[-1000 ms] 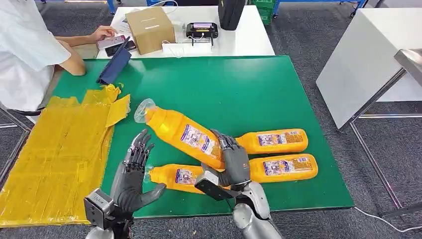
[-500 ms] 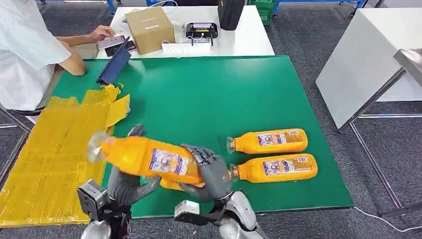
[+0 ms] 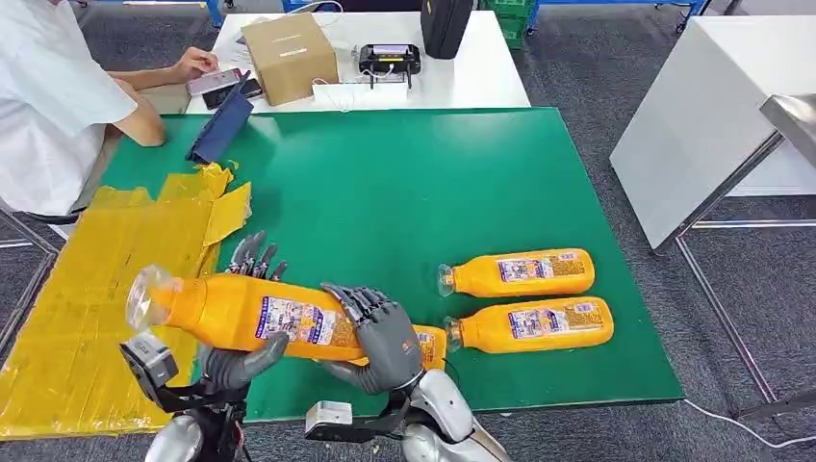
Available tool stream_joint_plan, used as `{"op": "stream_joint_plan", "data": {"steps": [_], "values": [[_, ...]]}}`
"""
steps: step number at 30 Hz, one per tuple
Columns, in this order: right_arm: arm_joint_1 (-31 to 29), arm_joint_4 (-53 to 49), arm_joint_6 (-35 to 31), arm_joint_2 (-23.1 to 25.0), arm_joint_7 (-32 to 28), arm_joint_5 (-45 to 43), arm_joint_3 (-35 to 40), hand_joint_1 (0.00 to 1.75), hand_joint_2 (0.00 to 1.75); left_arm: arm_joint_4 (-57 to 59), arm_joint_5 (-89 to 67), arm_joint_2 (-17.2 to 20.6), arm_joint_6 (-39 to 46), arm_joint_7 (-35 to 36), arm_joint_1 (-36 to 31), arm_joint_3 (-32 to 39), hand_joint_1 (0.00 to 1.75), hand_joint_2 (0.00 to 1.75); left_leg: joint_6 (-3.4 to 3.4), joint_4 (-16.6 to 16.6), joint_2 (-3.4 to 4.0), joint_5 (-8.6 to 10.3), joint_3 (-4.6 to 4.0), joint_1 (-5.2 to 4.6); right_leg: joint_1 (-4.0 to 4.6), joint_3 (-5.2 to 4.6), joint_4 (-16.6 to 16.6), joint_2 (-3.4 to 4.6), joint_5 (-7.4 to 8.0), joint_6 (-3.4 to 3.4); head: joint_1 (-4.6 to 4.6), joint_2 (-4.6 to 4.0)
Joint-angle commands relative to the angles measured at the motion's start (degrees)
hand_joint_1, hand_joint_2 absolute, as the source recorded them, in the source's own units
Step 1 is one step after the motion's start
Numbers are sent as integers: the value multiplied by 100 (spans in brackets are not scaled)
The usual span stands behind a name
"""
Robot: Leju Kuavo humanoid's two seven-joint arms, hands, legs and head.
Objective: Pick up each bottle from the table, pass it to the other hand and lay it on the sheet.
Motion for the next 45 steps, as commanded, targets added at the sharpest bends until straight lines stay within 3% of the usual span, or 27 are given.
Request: {"op": "stream_joint_plan", "data": {"steps": [1, 11, 12, 13, 14, 17, 18, 20, 23, 24, 26, 29, 30, 31, 42, 43, 45], "values": [[-133, 798, 240, -148, -37, 4, 609, 175, 175, -154, 169, -116, 240, -148, -260, 168, 175, 175, -7, -4, -29, -9, 23, 9, 4, 30, -7, 9, -13, -10, 0, 0], [88, 440, 317, -262, 1, -276, 353, 175, 175, -248, -142, -197, 709, -366, -361, -19, 175, 175, -6, -1, -33, -6, 14, 9, 4, 24, -6, -4, -14, -9, 2, 0], [154, 312, 331, -259, -15, -452, 229, 119, 175, -218, -523, -195, 1027, -440, -439, -67, 175, 175, -5, -1, -28, -3, 8, 8, 4, 14, -6, -9, -10, -7, 2, 0], [192, 196, 341, -274, -33, -563, 150, 0, 175, -181, -835, -199, 1291, -485, -507, -99, 175, 175, -7, 0, -36, -6, 13, 10, 5, 22, -6, -7, -14, -9, 0, 0], [247, -79, 419, -325, -61, -726, 49, 0, 175, -98, -1367, -199, 1734, -533, -644, -167, 175, 175, -5, 1, -33, -3, 5, 9, 5, 12, -5, -13, -12, -7, 4, 0], [253, -154, 465, -346, -44, -739, 41, 0, 175, -87, -1369, -195, 1746, -529, -673, -174, 175, 175, -6, 11, -55, -5, 7, 11, 5, -4, 2, -26, -20, -9, 2, 0], [253, -154, 465, -346, -44, -739, 41, 0, 175, -87, -1369, -195, 1746, -529, -673, -174, 175, 175, -5, 4, -31, -1, 3, 6, 2, -42, 0, -6, -10, -9, 4, 0], [253, -154, 465, -346, -44, -739, 41, 0, 175, -87, -1369, -195, 1746, -529, -673, -174, 175, 175, -6, -1, -13, -6, -2, 6, 3, 1, -7, 15, -5, -8, 4, 0], [535, -987, 590, -482, -19, -1049, -287, 0, 175, 349, -3295, -111, 2868, -246, -982, -338, 175, 175, -7, 4, -22, -6, 1, 5, 2, 7, 1, 1, -2, -24, 2, 0], [719, -1543, 689, -534, -104, -1298, -502, 0, 0, 689, -4641, -38, 3228, 282, -1186, -391, 175, 175, -5, 1, -19, 3, -11, 4, 3, -7, -1, -11, 6, -21, 2, 0], [963, -2381, 936, -658, -101, -1549, -782, 0, 0, 1058, -5659, -100, 3401, 756, -1429, -397, 175, 175, -7, 7, -41, -1, -8, 4, 1, 0, 6, -18, -4, -24, 2, 0], [1286, -3244, 1227, -672, -16, -1461, -1134, 0, 0, 1790, -8607, -45, 3549, 2114, -1830, -248, 175, 175, -5, 7, -50, 7, -14, 0, -3, -2, 8, -24, -2, -21, 2, 0], [1322, -3404, 1244, -694, 58, -1285, -1190, 0, 175, 2084, -9801, 57, 3411, 2706, -1996, -224, 175, 175, -4, 1, -30, 10, -17, -3, -4, -10, 4, -15, 6, -19, 2, 0], [1302, -3452, 1232, -709, 119, -1095, -1213, 0, 175, 2339, -9962, 901, 3093, 3943, -2505, -1192, 175, 175, -4, 2, -24, 8, -13, -1, -2, -7, 1, -6, 7, -20, 2, 0], [1277, -3444, 1233, -683, 139, -1074, -1228, 0, 175, 2578, -9962, 895, 3272, 4069, -2563, -1319, 175, 175, -10, 5, -9, 11, -3, 8, 5, 1, 4, 21, 9, -15, 2, 0], [1241, -3324, 1163, -651, 119, -940, -1207, 0, 175, 2602, -9962, 1240, 2780, 4815, -2809, -1999, 175, 175, -9, 2, 2, 14, -7, 8, 6, -6, 2, 27, 15, -14, 2, 0], [1171, -3333, 1048, -625, 285, -564, -1210, 0, 175, 3108, -9962, 1516, 2174, 5457, -3218, -2693, 175, 175, -9, 2, -7, 21, -19, 8, 8, -15, 4, 9, 17, -14, 2, 0]]}}
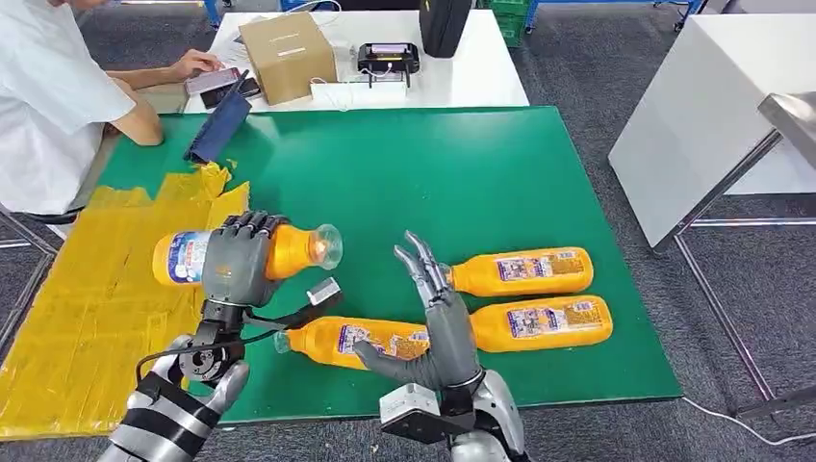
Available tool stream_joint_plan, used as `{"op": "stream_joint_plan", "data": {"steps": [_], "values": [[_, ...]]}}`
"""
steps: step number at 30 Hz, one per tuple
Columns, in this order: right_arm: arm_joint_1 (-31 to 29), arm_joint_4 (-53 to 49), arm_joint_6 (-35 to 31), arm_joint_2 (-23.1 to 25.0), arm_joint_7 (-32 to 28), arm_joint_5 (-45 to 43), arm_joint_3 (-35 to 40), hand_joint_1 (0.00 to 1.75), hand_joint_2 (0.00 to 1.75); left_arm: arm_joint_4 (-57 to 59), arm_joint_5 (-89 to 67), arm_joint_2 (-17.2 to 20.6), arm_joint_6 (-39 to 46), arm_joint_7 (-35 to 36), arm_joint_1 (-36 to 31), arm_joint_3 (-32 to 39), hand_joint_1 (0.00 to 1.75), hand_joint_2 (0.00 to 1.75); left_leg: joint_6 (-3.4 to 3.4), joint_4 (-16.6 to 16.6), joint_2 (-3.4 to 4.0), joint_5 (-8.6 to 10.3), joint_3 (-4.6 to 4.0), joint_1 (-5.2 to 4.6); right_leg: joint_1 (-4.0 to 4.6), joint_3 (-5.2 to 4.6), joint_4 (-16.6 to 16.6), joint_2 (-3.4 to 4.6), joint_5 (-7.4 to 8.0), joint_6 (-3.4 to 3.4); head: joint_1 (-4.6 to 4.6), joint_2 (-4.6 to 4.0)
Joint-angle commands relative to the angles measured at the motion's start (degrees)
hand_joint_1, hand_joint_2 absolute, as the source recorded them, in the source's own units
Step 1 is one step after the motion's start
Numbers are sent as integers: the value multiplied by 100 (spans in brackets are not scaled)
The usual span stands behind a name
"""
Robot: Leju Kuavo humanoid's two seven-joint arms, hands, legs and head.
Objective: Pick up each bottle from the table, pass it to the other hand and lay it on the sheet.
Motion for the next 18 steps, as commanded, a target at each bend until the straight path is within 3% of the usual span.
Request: {"op": "stream_joint_plan", "data": {"steps": [1, 6, 10, 18], "values": [[-162, -38, -155, -104, 238, 568, -112, 0, 175, 1451, -6, 829, -1096, 1423, -1174, -1785, 175, 175, -9, 4, -38, -5, 15, 8, 4, 23, 4, 0, -14, -12, 0, 0], [-221, -103, -261, -111, 399, 828, -135, 0, 175, 3354, -6, 517, -1469, 1586, -1744, -1690, 175, 175, -14, 1, -27, -3, 25, 9, 3, 26, 6, 28, -10, -19, -2, 0], [-338, 148, -193, -103, 529, 968, -101, 0, 175, 4287, -6, 298, -1544, 1671, -1939, -1067, 175, 175, -12, 0, -26, 5, 16, 11, 7, 18, -1, 17, 3, -18, 0, 0], [-556, 372, -114, -33, 671, 1053, -48, 0, 175, 4825, -6, 212, -1674, 1911, -2018, -799, 175, 175, -11, 1, -9, 7, 9, 11, 7, 8, 3, 25, 7, -20, 0, 0]]}}
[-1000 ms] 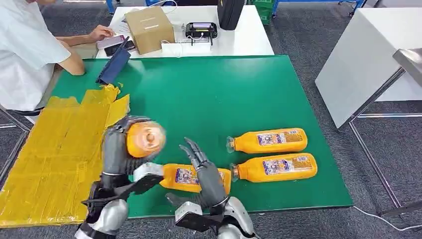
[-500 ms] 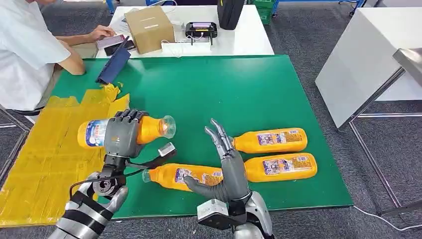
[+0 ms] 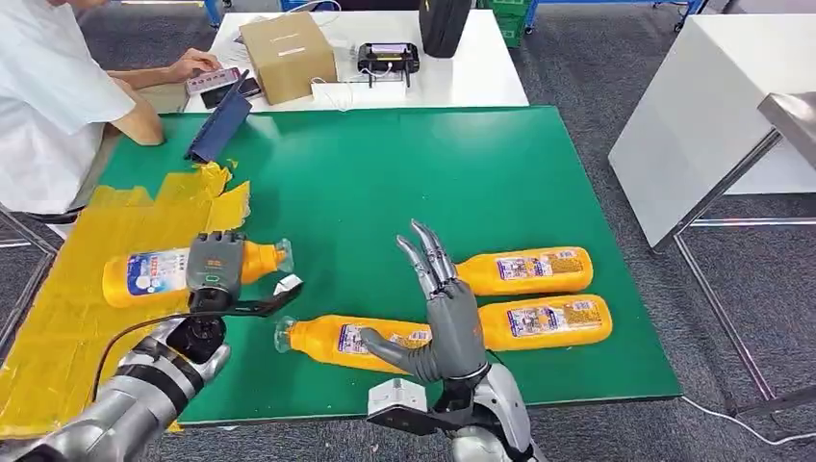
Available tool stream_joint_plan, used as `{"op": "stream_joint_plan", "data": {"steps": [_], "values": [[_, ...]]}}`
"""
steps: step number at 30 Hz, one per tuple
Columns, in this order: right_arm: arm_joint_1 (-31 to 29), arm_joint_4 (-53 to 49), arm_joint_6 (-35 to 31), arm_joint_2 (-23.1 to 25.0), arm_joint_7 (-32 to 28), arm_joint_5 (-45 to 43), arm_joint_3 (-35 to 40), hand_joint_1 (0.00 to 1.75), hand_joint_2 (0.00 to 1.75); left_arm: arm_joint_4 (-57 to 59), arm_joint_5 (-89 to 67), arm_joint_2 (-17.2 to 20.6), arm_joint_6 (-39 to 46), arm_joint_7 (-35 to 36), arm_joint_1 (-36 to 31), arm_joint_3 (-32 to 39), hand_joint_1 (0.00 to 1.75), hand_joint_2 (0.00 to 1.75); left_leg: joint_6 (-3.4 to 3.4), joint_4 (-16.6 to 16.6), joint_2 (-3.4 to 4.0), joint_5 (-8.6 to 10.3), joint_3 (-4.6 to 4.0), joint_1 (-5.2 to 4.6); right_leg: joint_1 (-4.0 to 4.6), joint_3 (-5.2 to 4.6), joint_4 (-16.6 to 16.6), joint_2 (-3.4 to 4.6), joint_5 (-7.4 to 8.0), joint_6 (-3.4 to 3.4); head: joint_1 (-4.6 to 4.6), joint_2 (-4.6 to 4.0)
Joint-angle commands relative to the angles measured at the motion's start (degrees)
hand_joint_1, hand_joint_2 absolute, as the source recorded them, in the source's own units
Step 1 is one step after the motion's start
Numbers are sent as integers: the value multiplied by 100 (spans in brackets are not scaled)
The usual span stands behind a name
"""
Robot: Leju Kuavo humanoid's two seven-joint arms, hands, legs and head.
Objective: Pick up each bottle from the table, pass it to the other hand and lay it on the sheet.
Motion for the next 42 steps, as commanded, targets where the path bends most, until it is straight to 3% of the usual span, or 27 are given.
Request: {"op": "stream_joint_plan", "data": {"steps": [1, 2, 3, 4, 8, 17, 23, 27, 29, 32, 35, 42], "values": [[-436, 503, 119, -31, 204, 73, 26, 0, 175, 1773, -6, -308, -133, 68, -585, 439, 175, 175, -8, 0, -15, -11, 24, 9, 4, 27, -2, 28, -11, -11, 0, 0], [-461, 533, 151, -30, 244, 88, 30, 0, 175, 1786, -6, -338, -147, 52, -572, 548, 175, 175, -9, 5, -16, -13, 21, 10, 4, 25, 2, 28, -13, -11, 2, 0], [-497, 583, 242, -55, 384, 203, 50, 0, 175, 1774, -6, -367, -149, -13, -543, 687, 5, 175, -5, 0, -8, -6, 11, 7, 3, 14, -2, 18, -5, -7, 0, 0], [-526, 629, 313, -77, 464, 292, 73, 0, 175, 1777, -6, -348, -153, 36, -534, 616, 0, 175, -7, 1, -12, -10, 16, 9, 4, 20, -2, 25, -9, -9, 0, 0], [-667, 1138, 790, -226, 872, 769, 192, 0, 175, 1789, 263, -520, -54, -578, -316, 1400, 0, 175, -5, -2, -9, -11, 22, 7, 3, 27, -7, 29, -8, -8, 0, 0], [-711, 1212, 846, -244, 912, 825, 202, 0, 175, 1785, 323, -597, -119, -684, -311, 1533, 0, 175, -4, -4, -10, -3, 16, 4, 1, 23, -7, 19, -3, -6, 0, 0], [-787, 1572, 1217, -336, 1219, 997, 250, 0, 175, 1449, 1155, -889, 111, -1895, -50, 2510, 0, 175, -3, -7, -12, 4, 21, 3, 0, 28, -8, 15, -1, -3, 0, 0], [-605, 1684, 1450, -511, 1440, 1227, 304, 0, 175, 391, 2197, -1121, 366, -2989, 376, 3026, 0, 175, -2, -12, -36, 4, 35, 3, -2, 47, -15, 11, -3, -4, -2, 0], [-463, 1832, 1584, -651, 1562, 1361, 333, 0, 175, -1124, 3720, -1304, -16, -4034, 1030, 3265, 0, 175, 3, -10, -41, 8, 32, 3, -2, 48, -15, 0, -2, -2, 0, 0], [-527, 2426, 1597, -674, 1671, 1488, 399, 0, 175, -3206, 6110, -1279, -799, -5098, 2032, 3307, 0, 175, 6, -13, -42, -1, 39, 2, -4, 56, -23, 12, -8, 0, 0, 0], [-807, 3200, 1545, -475, 1868, 1716, 428, 0, 175, -4241, 6984, -1191, -978, -5377, 2432, 3193, 0, 175, 4, -8, -5, -3, 27, -9, -11, 35, -15, 32, 0, 1, 2, 0], [-1178, 4128, 1499, -228, 1995, 1837, 404, 0, 175, -4482, 7609, -1174, -1128, -5731, 2394, 2982, 0, 175, -7, 1, 2, -7, 9, -3, -5, 8, 1, 48, -5, -8, -2, 0]]}}
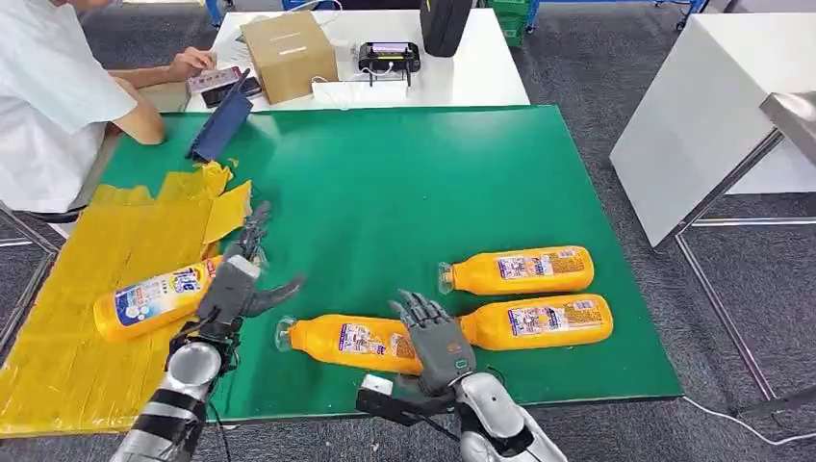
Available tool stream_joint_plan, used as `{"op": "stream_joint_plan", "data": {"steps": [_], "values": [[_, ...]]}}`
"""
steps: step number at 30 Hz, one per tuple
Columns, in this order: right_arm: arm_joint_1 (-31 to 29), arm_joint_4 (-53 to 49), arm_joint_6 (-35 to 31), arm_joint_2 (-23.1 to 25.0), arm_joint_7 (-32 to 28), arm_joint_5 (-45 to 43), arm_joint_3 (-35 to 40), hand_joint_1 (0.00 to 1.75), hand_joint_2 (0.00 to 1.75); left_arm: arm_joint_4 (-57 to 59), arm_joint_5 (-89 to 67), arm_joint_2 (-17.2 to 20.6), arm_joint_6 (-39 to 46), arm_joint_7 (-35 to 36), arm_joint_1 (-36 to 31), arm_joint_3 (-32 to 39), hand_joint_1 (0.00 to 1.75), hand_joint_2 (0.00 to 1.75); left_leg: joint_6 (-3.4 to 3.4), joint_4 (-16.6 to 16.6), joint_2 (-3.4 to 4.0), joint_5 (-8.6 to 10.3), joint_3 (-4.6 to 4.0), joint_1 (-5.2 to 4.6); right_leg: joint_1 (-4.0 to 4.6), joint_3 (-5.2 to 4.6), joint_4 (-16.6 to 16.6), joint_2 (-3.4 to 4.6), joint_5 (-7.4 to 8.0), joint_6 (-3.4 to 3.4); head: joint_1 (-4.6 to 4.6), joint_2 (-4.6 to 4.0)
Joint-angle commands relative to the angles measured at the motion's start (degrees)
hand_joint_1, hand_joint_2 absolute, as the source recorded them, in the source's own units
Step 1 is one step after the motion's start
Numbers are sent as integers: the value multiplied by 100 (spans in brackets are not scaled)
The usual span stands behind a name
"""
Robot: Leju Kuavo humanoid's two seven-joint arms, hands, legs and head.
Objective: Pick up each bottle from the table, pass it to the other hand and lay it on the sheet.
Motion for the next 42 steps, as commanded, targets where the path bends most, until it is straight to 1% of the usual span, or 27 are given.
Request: {"op": "stream_joint_plan", "data": {"steps": [1, 5, 6, 7, 9, 18, 19, 20, 21, 22, 24, 25, 26, 27, 28, 29, 30, 32, 33, 34, 36, 37, 38, 39, 41, 42], "values": [[-818, 2144, -26, 295, 172, 116, 148, 0, 175, -1575, 630, -51, -219, -330, 469, 17, 0, 175, -10, 4, 4, -12, 20, 11, 8, 17, 1, 37, -7, -12, -2, 0], [-1338, 3360, -352, 580, 240, 176, 42, 0, 175, -1612, 734, -48, -287, -396, 359, -322, 0, 175, -7, 0, 9, -7, 23, 22, 15, 17, -4, 46, -1, -11, 0, 0], [-1443, 3549, -517, 649, 273, 249, 15, 0, 175, -1575, 777, -55, -326, -406, 315, -413, 0, 175, -9, -2, 0, -8, 30, 21, 13, 24, -4, 47, -3, -14, 2, 0], [-1515, 3653, -544, 704, 232, 255, -5, 0, 175, -1567, 769, -53, -314, -402, 306, -461, 0, 175, -12, -2, -1, 1, 22, 23, 17, 18, -7, 32, 2, -12, 0, 0], [-1535, 3661, -534, 713, 232, 255, -7, 0, 175, -1562, 762, -64, -315, -402, 304, -481, 0, 175, -12, -5, -6, 5, 31, 19, 13, 19, -5, 23, 10, -25, 0, 0], [-1533, 3662, -532, 728, 232, 254, -5, 0, 175, -1553, 762, -53, -315, -402, 312, -475, 0, 175, -14, -3, -9, 7, 30, 20, 13, 18, -4, 20, 10, -25, 0, 0], [-1998, 3954, -374, 1021, 262, 473, 91, 0, 175, -1414, 871, -164, -330, -465, 231, -729, 0, 175, -15, -4, -20, 14, 36, 21, 13, 11, -4, 14, 9, -27, -2, 0], [-1998, 3954, -374, 1021, 262, 473, 91, 0, 175, -1414, 871, -164, -330, -465, 231, -729, 0, 175, -14, -2, -13, 12, 43, 21, 13, -22, -2, 14, 7, -28, 2, 0], [-2085, 4053, -179, 1061, 257, 464, 122, 0, 175, -1398, 902, -154, -328, -476, 216, -755, 0, 175, -18, -4, -24, 16, 45, 23, 13, -23, -4, 27, 7, -41, 2, 0], [-2172, 4147, 62, 1082, 269, 459, 179, 0, 175, -1364, 956, -162, -331, -488, 194, -776, 0, 175, -15, -5, -7, 18, 56, 19, 12, -20, -3, 17, 11, -38, 0, 0], [-2204, 4189, 149, 1087, 278, 467, 206, 0, 175, -1351, 984, -170, -337, -494, 186, -782, 0, 175, -18, -6, -14, 21, 54, 21, 13, -20, -4, 25, 15, -37, 0, 0], [-2204, 4189, 149, 1087, 278, 467, 206, 0, 175, -1351, 984, -170, -337, -494, 186, -782, 0, 175, -15, -5, -2, 20, 58, 20, 13, -14, -5, 19, 22, -31, 0, 0], [-2254, 4276, 274, 1093, 294, 472, 241, 23, 175, -1315, 1024, -179, -345, -503, 169, -786, 0, 175, -16, -8, 0, 21, 60, 19, 13, -9, -6, 22, 28, -34, -2, 0], [-2302, 4347, 388, 1106, 324, 494, 289, 134, 175, -1298, 1068, -189, -351, -516, 169, -778, 0, 175, -18, -7, -7, 21, 58, 22, 14, -5, -6, 26, 27, -36, 0, 0], [-2354, 4418, 538, 1113, 342, 495, 343, 171, 175, -1283, 1115, -197, -366, -535, 166, -787, 0, 175, -17, -6, -8, 20, 64, 21, 13, 10, -5, 18, 25, -34, -2, 0], [-2390, 4460, 643, 1110, 367, 506, 391, 175, 175, -1268, 1132, -199, -375, -543, 159, -799, 0, 175, -19, -6, -17, 21, 61, 22, 13, 4, -4, 23, 23, -37, 0, 0], [-2405, 4482, 694, 1109, 379, 516, 422, 175, 175, -1261, 1136, -199, -376, -546, 155, -806, 0, 175, -17, -5, -5, 21, 66, 21, 13, 3, -4, 21, 26, -34, 0, 0], [-2454, 4557, 849, 1103, 409, 540, 511, 175, 175, -1243, 1142, -205, -375, -555, 140, -836, 0, 175, -17, -6, -11, 24, 64, 22, 13, -2, -6, 20, 27, -36, 0, 0], [-2454, 4557, 849, 1103, 409, 540, 511, 175, 175, -1243, 1142, -205, -375, -555, 140, -836, 0, 175, -16, -5, -3, 22, 72, 21, 13, -7, -5, 16, 25, -35, 0, 0], [-2456, 4560, 851, 1096, 415, 541, 515, 175, 175, -1244, 1139, -212, -377, -551, 135, -849, 0, 175, -18, -8, -17, 26, 69, 23, 14, -9, -7, 17, 24, -40, 0, 0], [-2456, 4560, 851, 1096, 415, 541, 515, 175, 175, -1244, 1139, -212, -377, -551, 135, -849, 0, 175, -18, -9, -20, 27, 68, 23, 14, -8, -9, 17, 21, -45, 0, 0], [-2462, 4577, 892, 1097, 411, 533, 532, 175, 175, -1251, 1145, -208, -375, -558, 134, -853, 0, 175, -16, -7, -4, 23, 77, 20, 12, -4, -6, 18, 19, -42, 0, 0], [-2482, 4606, 964, 1088, 419, 555, 587, 175, 175, -1251, 1165, -214, -375, -578, 128, -863, 0, 175, -18, -8, -16, 26, 71, 22, 13, -7, -8, 20, 20, -45, 0, 0], [-2490, 4634, 1015, 1076, 418, 560, 614, 175, 175, -1259, 1171, -223, -376, -586, 117, -886, 0, 175, -14, -9, -9, 25, 79, 20, 12, 0, -8, 14, 19, -42, 0, 0], [-2507, 4687, 1103, 1057, 406, 562, 668, 175, 175, -1267, 1179, -211, -377, -599, 105, -938, 0, 175, -15, -10, -30, 30, 70, 22, 13, -3, -10, 10, 17, -45, 0, 0], [-2504, 4683, 1088, 1047, 394, 560, 671, 175, 175, -1269, 1179, -210, -377, -599, 104, -946, 0, 175, -12, -8, -9, 26, 81, 20, 12, 5, -8, 12, 22, -35, -2, 0]]}}
